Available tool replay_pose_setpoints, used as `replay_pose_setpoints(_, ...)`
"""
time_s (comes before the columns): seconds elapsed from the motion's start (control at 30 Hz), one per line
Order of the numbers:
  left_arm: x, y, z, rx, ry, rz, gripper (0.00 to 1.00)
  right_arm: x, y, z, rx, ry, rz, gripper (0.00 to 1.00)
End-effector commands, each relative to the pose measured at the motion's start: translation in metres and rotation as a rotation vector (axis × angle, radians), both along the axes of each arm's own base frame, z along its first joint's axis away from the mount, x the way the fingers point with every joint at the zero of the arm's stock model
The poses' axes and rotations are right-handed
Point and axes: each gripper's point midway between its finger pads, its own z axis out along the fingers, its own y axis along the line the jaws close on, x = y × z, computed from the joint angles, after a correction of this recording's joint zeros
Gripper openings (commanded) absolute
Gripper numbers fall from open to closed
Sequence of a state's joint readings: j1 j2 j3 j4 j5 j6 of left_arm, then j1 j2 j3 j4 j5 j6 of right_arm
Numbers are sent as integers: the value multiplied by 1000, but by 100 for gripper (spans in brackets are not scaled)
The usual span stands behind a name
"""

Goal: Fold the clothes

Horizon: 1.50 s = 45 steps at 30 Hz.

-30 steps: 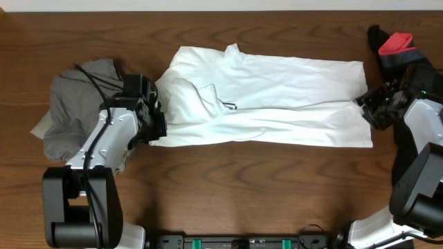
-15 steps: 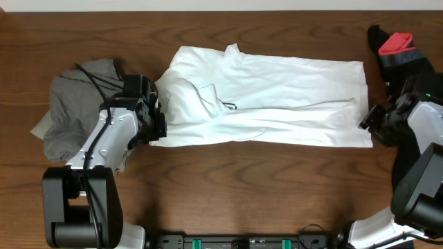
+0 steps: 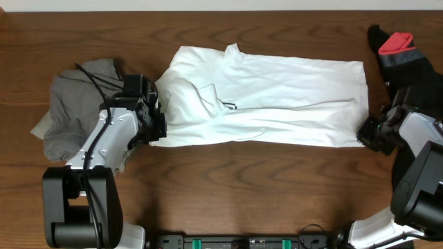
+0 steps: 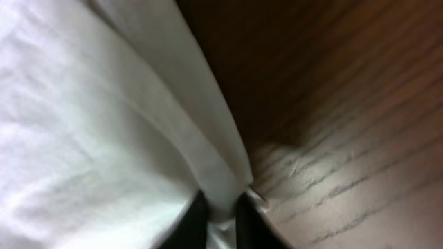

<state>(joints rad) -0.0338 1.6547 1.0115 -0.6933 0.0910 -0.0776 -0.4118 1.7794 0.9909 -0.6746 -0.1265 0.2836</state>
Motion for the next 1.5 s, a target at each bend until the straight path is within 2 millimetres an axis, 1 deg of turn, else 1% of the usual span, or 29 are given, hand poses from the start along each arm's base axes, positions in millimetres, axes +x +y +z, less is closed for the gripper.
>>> replay_pose_setpoints(0.0, 5, 1, 8, 2, -20, -7, 6, -10, -7, -3, 2, 34, -27, 3)
replay_pose_setpoints(0.07, 4, 2, 8, 3, -17, -9, 6, -20, -21, 0, -47, 81, -54, 1)
replay_pose_setpoints(0.13, 4, 2, 8, 3, -17, -9, 6, -38, -40, 4, -120, 156, -121, 1)
replay_pose_setpoints(0.2, 3, 2, 8, 4, -15, -8, 6, -47, -47, 5, -141, 189, -160, 1)
replay_pose_setpoints(0.37, 1, 4, 7, 15, -5, -5, 6, -56, -60, 6, -208, 227, -195, 1)
replay_pose_setpoints(0.47, -1, 9, 7, 26, 3, 8, 6, -55, -61, 6, -216, 220, -196, 2)
replay_pose_setpoints(0.57, 1, 16, 11, 23, -11, 41, 6, -52, -61, 6, -209, 210, -195, 3)
replay_pose_setpoints(0.6, 3, 17, 14, 19, -22, 46, 6, -51, -59, 6, -197, 205, -195, 10)
replay_pose_setpoints(0.67, 8, 14, 22, -5, -46, 45, 17, -45, -51, 5, -147, 176, -176, 26)
replay_pose_setpoints(0.7, 10, 13, 28, -15, -61, 43, 26, -41, -46, 5, -119, 156, -154, 32)
replay_pose_setpoints(0.73, 12, 12, 33, -16, -75, 43, 30, -38, -45, 6, -107, 146, -151, 38)
replay_pose_setpoints(0.8, 16, 12, 49, -16, -104, 41, 36, -32, -44, 12, -91, 127, -150, 43)
replay_pose_setpoints(0.83, 17, 12, 56, -15, -116, 37, 40, -31, -45, 16, -91, 127, -152, 44)
replay_pose_setpoints(0.9, 17, 12, 69, -15, -141, 19, 45, -27, -47, 27, -83, 118, -155, 45)
replay_pose_setpoints(0.97, 18, 6, 80, -48, -167, 11, 46, -17, -40, 39, -33, 77, -133, 45)
replay_pose_setpoints(1.03, 18, -6, 85, -111, -179, -6, 46, -4, -25, 52, 49, 11, -66, 42)
replay_pose_setpoints(1.07, 17, -12, 86, -140, -178, -19, 43, 3, -12, 58, 114, -30, -27, 41)
replay_pose_setpoints(1.1, 17, -17, 85, -154, -177, -30, 36, 9, 2, 63, 173, -66, 14, 39)
replay_pose_setpoints(1.13, 18, -22, 82, -156, -177, -51, 31, 12, 15, 67, 222, -89, 57, 38)
replay_pose_setpoints(1.17, 18, -27, 79, -153, -178, -83, 29, 14, 28, 68, 254, -95, 99, 37)
replay_pose_setpoints(1.27, 22, -46, 68, -150, -179, -177, 21, 12, 50, 64, 251, -63, 180, 34)
replay_pose_setpoints(1.37, 28, -71, 53, -137, -178, -325, 12, 14, 72, 54, 223, -40, 249, 28)
replay_pose_setpoints(1.4, 30, -78, 46, -135, -175, -361, 11, 14, 76, 49, 209, -28, 247, 25)
replay_pose_setpoints(1.47, 34, -88, 32, -130, -163, -409, 9, 11, 85, 40, 192, -3, 229, 21)
